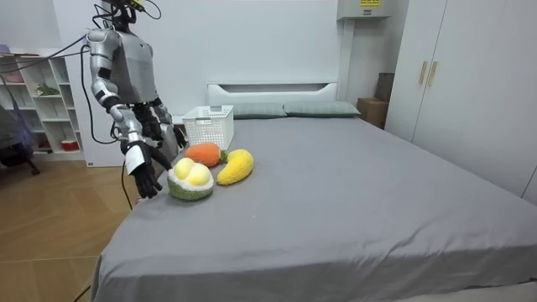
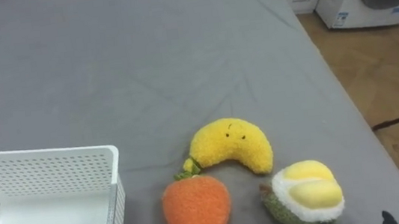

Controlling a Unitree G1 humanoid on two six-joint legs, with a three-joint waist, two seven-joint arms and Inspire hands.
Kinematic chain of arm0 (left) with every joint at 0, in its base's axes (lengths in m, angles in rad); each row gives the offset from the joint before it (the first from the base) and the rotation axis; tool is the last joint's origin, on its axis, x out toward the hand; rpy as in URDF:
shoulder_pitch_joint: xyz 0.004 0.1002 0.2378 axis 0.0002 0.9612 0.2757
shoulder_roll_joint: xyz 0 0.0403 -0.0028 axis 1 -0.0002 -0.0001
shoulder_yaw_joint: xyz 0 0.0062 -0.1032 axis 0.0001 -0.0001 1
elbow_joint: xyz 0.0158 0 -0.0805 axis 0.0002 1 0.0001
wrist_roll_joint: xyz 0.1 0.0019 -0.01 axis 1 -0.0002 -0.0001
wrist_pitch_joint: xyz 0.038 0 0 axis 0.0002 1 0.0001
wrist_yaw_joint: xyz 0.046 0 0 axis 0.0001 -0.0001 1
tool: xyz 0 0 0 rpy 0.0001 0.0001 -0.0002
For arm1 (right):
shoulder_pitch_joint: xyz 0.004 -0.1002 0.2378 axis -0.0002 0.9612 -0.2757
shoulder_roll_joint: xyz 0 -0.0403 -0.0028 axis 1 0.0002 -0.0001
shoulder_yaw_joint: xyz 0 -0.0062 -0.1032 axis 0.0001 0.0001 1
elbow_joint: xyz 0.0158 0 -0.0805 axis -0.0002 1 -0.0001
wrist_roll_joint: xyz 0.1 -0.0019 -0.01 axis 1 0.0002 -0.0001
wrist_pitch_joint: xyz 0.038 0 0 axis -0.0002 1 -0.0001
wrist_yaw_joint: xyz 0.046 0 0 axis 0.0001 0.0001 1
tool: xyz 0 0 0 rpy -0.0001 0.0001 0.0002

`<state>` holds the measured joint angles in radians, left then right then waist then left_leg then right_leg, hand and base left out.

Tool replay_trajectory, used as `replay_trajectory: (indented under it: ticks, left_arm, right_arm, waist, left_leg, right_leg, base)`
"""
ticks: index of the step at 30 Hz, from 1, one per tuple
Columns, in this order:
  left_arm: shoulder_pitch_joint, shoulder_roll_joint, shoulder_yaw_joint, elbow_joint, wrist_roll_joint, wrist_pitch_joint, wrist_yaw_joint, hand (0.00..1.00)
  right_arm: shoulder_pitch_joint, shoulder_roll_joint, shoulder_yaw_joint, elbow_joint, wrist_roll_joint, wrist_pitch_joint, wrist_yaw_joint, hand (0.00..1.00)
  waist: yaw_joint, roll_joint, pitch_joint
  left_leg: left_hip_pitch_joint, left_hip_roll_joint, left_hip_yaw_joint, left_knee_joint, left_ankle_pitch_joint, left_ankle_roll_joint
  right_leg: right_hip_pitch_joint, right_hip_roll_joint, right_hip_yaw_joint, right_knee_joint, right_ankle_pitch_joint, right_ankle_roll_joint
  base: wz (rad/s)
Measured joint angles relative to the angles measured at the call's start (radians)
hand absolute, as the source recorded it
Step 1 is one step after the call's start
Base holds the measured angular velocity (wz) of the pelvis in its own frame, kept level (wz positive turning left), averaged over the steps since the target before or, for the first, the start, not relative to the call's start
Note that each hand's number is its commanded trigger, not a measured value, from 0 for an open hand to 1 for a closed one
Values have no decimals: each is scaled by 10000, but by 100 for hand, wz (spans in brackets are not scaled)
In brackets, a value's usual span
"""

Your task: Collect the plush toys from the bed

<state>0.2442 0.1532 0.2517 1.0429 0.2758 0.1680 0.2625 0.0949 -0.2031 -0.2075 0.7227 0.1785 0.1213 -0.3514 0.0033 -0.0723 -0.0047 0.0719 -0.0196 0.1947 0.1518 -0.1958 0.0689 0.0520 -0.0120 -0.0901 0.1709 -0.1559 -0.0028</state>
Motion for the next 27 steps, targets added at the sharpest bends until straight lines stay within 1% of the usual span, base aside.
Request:
replay_trajectory:
  ticks: [3, 7, 10, 12, 14, 18, 20, 25, 27]
  left_arm:
    - [35, 0, -10, 0, -8, -30, 5, 0]
    - [154, -12, -15, -15, -17, -85, 93, 0]
    - [262, -53, -98, -221, -59, -62, 104, 0]
    - [427, -75, -285, -550, -86, -55, 103, 0]
    - [412, -103, -384, -716, -82, -12, 98, 0]
    - [339, -118, -413, -794, -82, -33, 100, 0]
    - [333, -118, -414, -741, -78, -32, 105, 0]
    - [412, -162, -433, -407, -100, -16, 190, 0]
    - [468, -211, -445, -407, -103, -14, 189, 0]
  right_arm:
    - [-110, -3, 167, -513, -370, -4, 46, 0]
    - [-147, -14, 592, -1091, -402, -13, 63, 0]
    - [-153, -21, 927, -1555, -719, -23, 233, 0]
    - [-151, -26, 1224, -1770, -932, -16, 488, 0]
    - [-155, -29, 1478, -1991, -1113, -16, 691, 0]
    - [-166, -6, 1763, -1970, -1326, -35, 1034, 0]
    - [-162, -1, 1811, -1726, -1414, -186, 1022, 0]
    - [-155, 0, 1831, -1316, -1529, -204, 897, 0]
    - [-155, 4, 1831, -1108, -1526, -208, 801, 0]
  waist:
    - [69, -7, 25]
    - [226, -44, 49]
    - [237, -9, 50]
    - [306, 22, 49]
    - [299, 71, 20]
    - [298, 108, 14]
    - [290, 113, 15]
    - [297, 114, 21]
    - [304, 104, 24]
  left_leg:
    - [-2, 5, -2, -2, 0, 0]
    - [-67, 30, -4, -8, -3, -4]
    - [-101, 35, -45, 11, -4, -5]
    - [-111, 38, -55, 10, -2, -8]
    - [-186, 38, -56, 20, -2, -7]
    - [-253, 37, -134, 144, 0, -7]
    - [-244, 35, -167, 148, 0, -8]
    - [-221, 33, -211, 147, -1, -8]
    - [-188, 24, -326, 167, -2, -8]
  right_leg:
    - [1, -3, -50, 6, 2, -2]
    - [-18, -16, -151, -5, 10, -15]
    - [-17, -29, -223, -12, 16, -21]
    - [-10, -28, -237, -12, 17, -22]
    - [-4, -35, -251, -6, 18, -23]
    - [16, -33, -357, -12, 20, -25]
    - [51, -33, -393, -27, 20, -26]
    - [109, -37, -438, -28, 20, -26]
    - [193, -42, -501, -36, 20, -27]
  base:
    - [0]
    - [2]
    - [5]
    - [2]
    - [0]
    - [6]
    - [6]
    - [2]
    - [11]
